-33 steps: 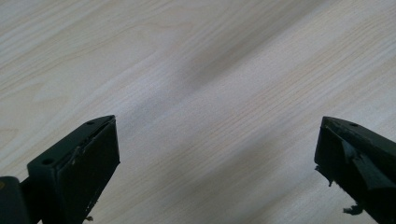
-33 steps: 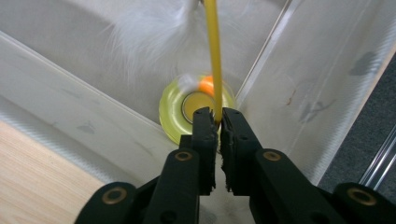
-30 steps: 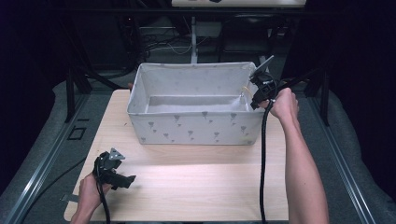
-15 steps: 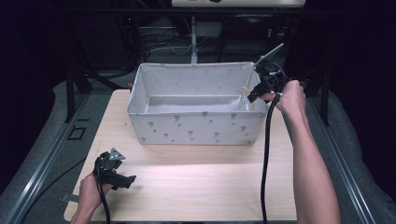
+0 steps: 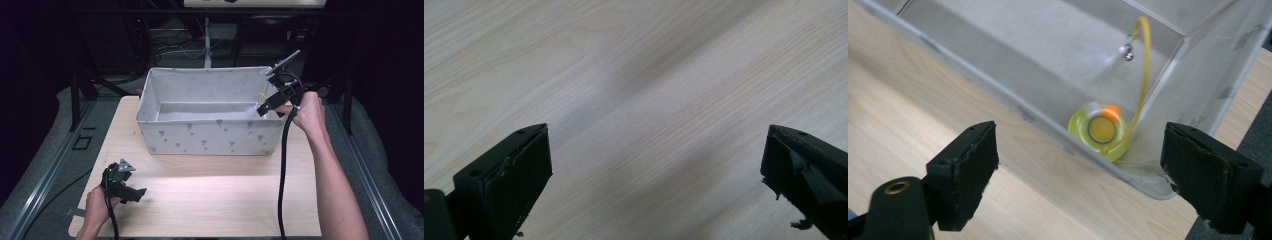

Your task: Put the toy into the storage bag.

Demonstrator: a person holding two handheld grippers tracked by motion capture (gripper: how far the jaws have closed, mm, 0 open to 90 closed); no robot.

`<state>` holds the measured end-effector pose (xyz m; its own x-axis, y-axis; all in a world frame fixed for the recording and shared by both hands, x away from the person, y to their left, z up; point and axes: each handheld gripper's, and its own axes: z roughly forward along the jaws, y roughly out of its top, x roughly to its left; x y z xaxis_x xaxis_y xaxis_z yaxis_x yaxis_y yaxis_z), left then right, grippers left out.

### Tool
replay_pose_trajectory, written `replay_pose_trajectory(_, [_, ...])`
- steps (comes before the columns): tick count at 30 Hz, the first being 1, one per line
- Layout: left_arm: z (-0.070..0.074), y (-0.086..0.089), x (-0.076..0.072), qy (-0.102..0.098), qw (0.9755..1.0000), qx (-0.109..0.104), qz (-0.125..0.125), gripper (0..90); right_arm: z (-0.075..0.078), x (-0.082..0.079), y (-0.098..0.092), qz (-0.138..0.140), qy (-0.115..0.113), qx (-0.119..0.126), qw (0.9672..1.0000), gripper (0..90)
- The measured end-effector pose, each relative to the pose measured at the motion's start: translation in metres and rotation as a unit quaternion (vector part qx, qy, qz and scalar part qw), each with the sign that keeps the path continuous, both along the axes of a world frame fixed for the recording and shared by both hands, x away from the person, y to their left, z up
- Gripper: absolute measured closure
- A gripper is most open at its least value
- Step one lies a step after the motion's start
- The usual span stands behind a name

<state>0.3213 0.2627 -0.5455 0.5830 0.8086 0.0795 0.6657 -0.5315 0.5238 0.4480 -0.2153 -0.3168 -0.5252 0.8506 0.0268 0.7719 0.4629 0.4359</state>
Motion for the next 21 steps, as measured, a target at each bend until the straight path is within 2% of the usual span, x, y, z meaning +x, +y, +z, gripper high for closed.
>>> replay_pose_trajectory(5, [0.001,0.0,-0.001,-0.003,1.0,0.0,0.002,0.1,-0.004,-0.019,0.014,0.026,-0.005,-0.008,0.9996,7.5])
replay_pose_trajectory(8, [0.001,0.0,-0.001,-0.005,1.0,0.001,0.004,0.1,-0.006,-0.024,0.018,0.035,-0.007,-0.01,0.9993,6.0])
replay_pose_trajectory(9, [0.001,0.0,-0.001,-0.005,1.0,0.001,0.004,0.1,-0.008,-0.032,0.024,0.045,-0.009,-0.011,0.9989,3.9])
replay_pose_trajectory(14, [0.001,0.0,-0.001,-0.005,1.0,0.002,0.003,0.1,-0.013,-0.043,0.033,0.064,-0.009,-0.017,0.9978,2.6])
replay_pose_trajectory(15, [0.001,0.0,-0.001,-0.003,1.0,0.003,0.003,0.1,-0.017,-0.049,0.036,0.07,-0.011,-0.017,0.9973,2.0])
replay_pose_trajectory(20, [0.001,0.002,-0.001,-0.004,1.0,-0.001,0.005,0.1,-0.025,-0.057,0.043,0.08,-0.013,-0.019,0.9965,0.9])
replay_pose_trajectory(21, [0.0,0.002,-0.001,-0.004,1.0,-0.001,0.005,0.1,-0.031,-0.063,0.046,0.085,-0.015,-0.017,0.9962,0.7])
